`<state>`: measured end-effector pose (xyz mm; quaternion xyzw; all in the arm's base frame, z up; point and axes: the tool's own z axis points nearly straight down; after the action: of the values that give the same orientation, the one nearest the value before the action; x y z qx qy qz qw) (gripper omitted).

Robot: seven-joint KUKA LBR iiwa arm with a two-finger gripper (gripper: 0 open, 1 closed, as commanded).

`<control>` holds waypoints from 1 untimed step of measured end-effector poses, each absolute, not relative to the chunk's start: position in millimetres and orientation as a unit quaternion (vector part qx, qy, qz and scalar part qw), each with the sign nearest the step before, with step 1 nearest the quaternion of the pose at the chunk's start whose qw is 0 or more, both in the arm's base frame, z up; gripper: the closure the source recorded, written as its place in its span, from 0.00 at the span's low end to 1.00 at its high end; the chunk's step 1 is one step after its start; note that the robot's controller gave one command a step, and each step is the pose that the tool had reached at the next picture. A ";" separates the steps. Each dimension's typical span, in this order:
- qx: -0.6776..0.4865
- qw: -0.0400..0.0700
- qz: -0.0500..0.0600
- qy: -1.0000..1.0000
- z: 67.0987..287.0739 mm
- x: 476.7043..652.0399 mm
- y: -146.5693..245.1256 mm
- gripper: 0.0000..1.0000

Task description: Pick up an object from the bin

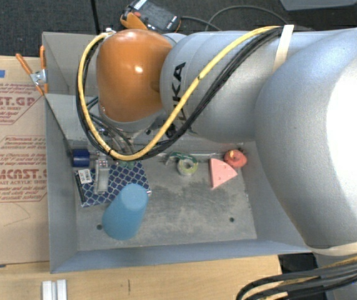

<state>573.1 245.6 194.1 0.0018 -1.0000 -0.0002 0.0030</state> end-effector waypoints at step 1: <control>0.001 -0.001 -0.001 -1.000 199.5 575.0 244.3 0.00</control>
Offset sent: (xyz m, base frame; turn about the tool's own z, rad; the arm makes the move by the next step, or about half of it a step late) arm -0.0163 -0.0791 -0.1241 -0.4782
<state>575.0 244.3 199.5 0.0006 -1.0000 -0.0010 -0.0008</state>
